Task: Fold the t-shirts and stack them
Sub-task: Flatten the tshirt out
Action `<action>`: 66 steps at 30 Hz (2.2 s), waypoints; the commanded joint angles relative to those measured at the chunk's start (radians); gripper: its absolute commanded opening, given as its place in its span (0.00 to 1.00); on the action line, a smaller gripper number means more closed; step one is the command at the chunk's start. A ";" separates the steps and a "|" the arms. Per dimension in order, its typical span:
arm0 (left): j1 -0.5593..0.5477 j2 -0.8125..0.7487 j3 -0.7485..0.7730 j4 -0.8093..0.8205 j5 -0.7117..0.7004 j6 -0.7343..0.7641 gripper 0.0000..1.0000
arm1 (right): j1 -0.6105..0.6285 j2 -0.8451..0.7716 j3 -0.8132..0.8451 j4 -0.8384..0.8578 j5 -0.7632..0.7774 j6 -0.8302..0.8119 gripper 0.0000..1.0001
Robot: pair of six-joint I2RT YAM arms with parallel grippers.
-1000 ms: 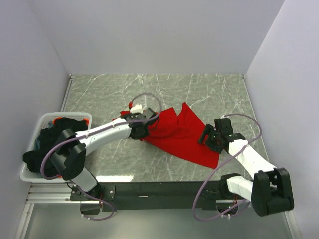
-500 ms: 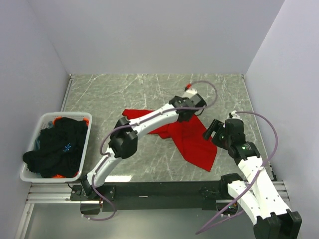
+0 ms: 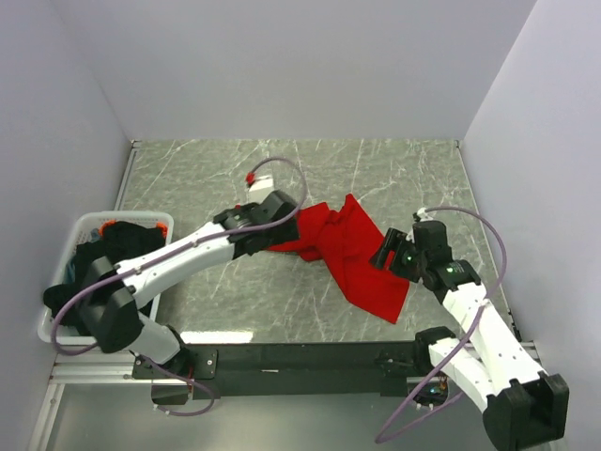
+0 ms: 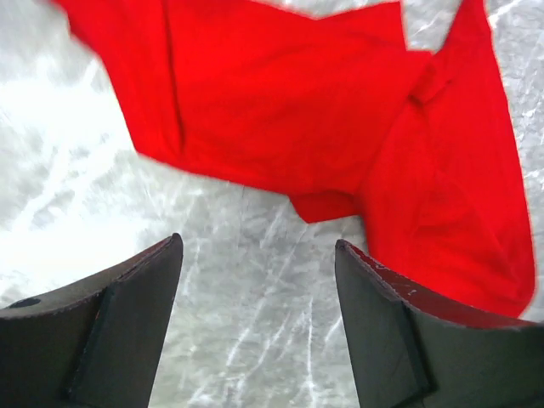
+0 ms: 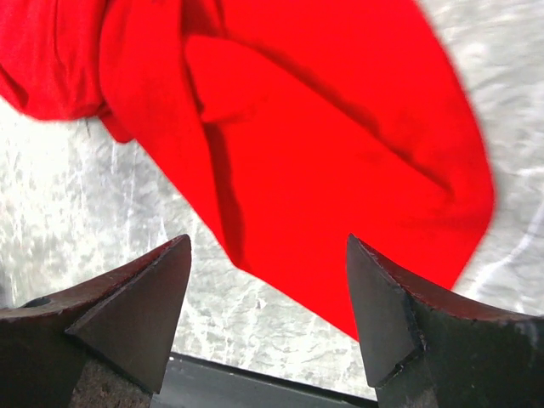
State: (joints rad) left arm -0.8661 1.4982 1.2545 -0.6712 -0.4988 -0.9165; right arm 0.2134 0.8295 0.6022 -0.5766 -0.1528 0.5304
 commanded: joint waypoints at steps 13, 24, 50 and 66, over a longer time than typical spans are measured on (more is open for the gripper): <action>0.237 -0.021 -0.354 0.415 0.249 -0.350 0.75 | 0.149 0.169 -0.030 0.170 0.012 0.046 0.79; 0.237 0.123 -0.357 0.502 0.305 -0.447 0.71 | 0.156 0.249 -0.045 0.204 -0.019 0.026 0.78; 0.246 -0.176 -0.282 0.179 0.000 -0.168 0.01 | 0.243 0.350 -0.001 0.259 -0.028 -0.044 0.77; 0.246 -0.326 -0.216 -0.008 0.014 -0.101 0.01 | 0.406 0.614 0.126 0.276 0.073 -0.050 0.72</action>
State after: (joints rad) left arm -0.6231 1.1984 0.9791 -0.6525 -0.4572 -1.0496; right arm 0.6025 1.4014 0.6895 -0.3210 -0.1234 0.4919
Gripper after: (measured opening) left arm 0.015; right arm 0.737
